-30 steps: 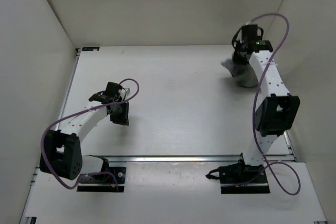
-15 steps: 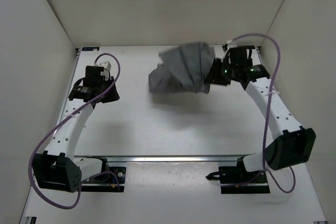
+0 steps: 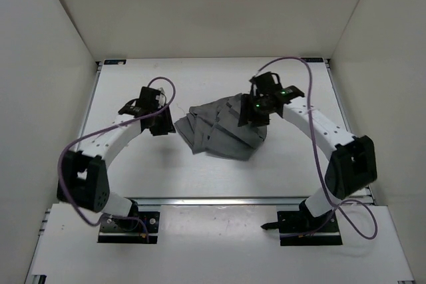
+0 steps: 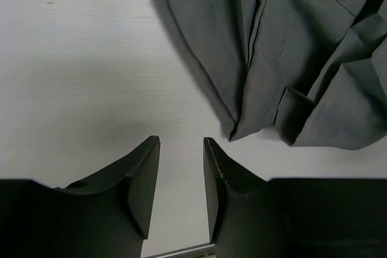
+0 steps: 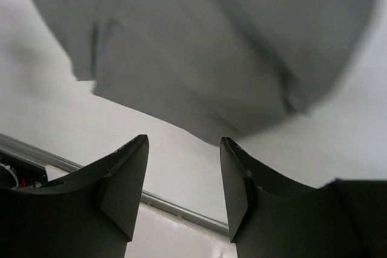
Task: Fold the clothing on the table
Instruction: Flatten the skirt out
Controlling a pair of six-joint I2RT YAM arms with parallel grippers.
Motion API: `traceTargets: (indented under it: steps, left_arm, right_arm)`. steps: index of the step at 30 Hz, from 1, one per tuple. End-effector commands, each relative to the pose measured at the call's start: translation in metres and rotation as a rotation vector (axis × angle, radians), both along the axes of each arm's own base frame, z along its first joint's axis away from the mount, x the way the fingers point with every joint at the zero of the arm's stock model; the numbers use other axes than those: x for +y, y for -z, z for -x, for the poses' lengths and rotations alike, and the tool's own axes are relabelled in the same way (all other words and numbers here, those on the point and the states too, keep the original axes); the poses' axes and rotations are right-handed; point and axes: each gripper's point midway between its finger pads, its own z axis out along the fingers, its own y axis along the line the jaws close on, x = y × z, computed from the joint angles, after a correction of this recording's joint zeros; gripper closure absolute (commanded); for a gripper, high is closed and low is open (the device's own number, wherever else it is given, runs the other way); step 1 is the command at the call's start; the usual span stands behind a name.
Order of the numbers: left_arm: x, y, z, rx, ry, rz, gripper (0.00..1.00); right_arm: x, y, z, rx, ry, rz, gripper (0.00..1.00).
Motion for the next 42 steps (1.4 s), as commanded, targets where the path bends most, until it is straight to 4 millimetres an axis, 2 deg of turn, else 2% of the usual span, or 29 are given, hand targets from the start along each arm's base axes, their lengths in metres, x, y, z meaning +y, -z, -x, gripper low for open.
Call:
traceTargets:
  steps: [1,2,5,6,7,8,9,10,12,13,14,15,18,20,23,26,27,28,29,30,34,37,39,40,42]
  left_arm:
    - [-0.042,-0.017,-0.041,-0.064,-0.045,0.129,0.53]
    - [-0.049,-0.008,-0.05,-0.036,-0.074,0.143,0.53]
    - [-0.073,-0.007,-0.08,-0.032,-0.106,0.179,0.49]
    - [-0.079,-0.007,-0.091,-0.03,-0.112,0.187,0.49]
    - [-0.087,-0.018,-0.102,-0.052,-0.118,0.208,0.48]
    - [-0.09,-0.004,-0.104,-0.018,-0.119,0.19,0.49]
    - [-0.098,-0.001,-0.112,-0.012,-0.114,0.19,0.49]
    - [-0.103,-0.015,-0.126,-0.042,-0.113,0.204,0.48]
    - [-0.113,0.005,-0.133,0.003,-0.101,0.177,0.46]
    - [-0.124,-0.002,-0.14,-0.015,-0.086,0.183,0.45]
    - [-0.127,0.012,-0.138,0.016,-0.085,0.159,0.46]
    - [-0.124,0.017,-0.144,0.026,-0.1,0.138,0.46]
    - [-0.129,0.036,-0.147,0.052,-0.103,0.079,0.46]
    - [-0.128,0.051,-0.144,0.101,-0.092,0.029,0.44]
    - [-0.127,0.068,-0.137,0.142,-0.062,-0.011,0.43]
    - [-0.131,0.073,-0.133,0.168,-0.045,0.009,0.5]
    - [-0.136,0.075,-0.129,0.189,-0.042,0.024,0.61]
    - [-0.136,0.079,-0.126,0.205,-0.039,0.021,0.74]
    - [-0.135,0.079,-0.127,0.216,-0.033,0.035,0.8]
    - [-0.139,0.08,-0.124,0.233,-0.016,0.052,1.0]
    - [-0.135,0.079,-0.119,0.247,0.02,0.04,1.0]
    - [-0.132,0.053,-0.128,0.174,0.021,0.049,1.0]
    - [-0.124,0.024,-0.135,0.121,0.003,0.059,1.0]
    - [-0.122,0.008,-0.139,0.092,-0.003,0.073,1.0]
    - [-0.113,-0.01,-0.147,0.062,-0.014,0.082,1.0]
  right_arm:
    - [0.056,0.018,-0.004,0.004,-0.114,-0.021,0.51]
    - [0.07,0.028,-0.001,0.016,-0.147,-0.015,0.5]
    - [0.092,0.05,0.009,0.042,-0.184,0.024,0.48]
    - [0.094,0.058,0.007,0.04,-0.19,0.038,0.48]
    - [0.097,0.062,0.009,0.048,-0.199,0.043,0.48]
    - [0.099,0.073,0.013,0.065,-0.209,0.059,0.48]
    - [0.099,0.079,0.014,0.082,-0.206,0.059,0.47]
    - [0.101,0.082,0.014,0.083,-0.216,0.068,0.47]
    - [0.103,0.095,0.017,0.099,-0.232,0.096,0.47]
    - [0.101,0.099,0.017,0.107,-0.231,0.105,0.46]
    - [0.101,0.104,0.021,0.127,-0.235,0.116,0.47]
    - [0.096,0.113,0.024,0.146,-0.234,0.147,0.47]
    - [0.096,0.121,0.029,0.161,-0.24,0.17,0.48]
    - [0.096,0.123,0.035,0.169,-0.25,0.173,0.53]
    - [0.097,0.121,0.035,0.159,-0.253,0.164,0.54]
    - [0.099,0.122,0.037,0.168,-0.263,0.151,0.77]
    - [0.1,0.118,0.037,0.163,-0.262,0.138,0.92]
    - [0.097,0.118,0.04,0.174,-0.262,0.149,0.99]
    - [0.1,0.116,0.037,0.164,-0.275,0.131,1.0]
    - [0.101,0.11,0.038,0.146,-0.288,0.12,1.0]
    - [0.102,0.083,0.037,0.097,-0.278,0.074,1.0]
    - [0.098,0.051,0.033,0.027,-0.274,0.009,1.0]
    - [0.09,0.017,0.021,-0.045,-0.236,-0.045,1.0]
    - [0.087,0.006,0.014,-0.063,-0.215,-0.063,1.0]
    - [0.078,-0.025,0.002,-0.125,-0.188,-0.094,1.0]
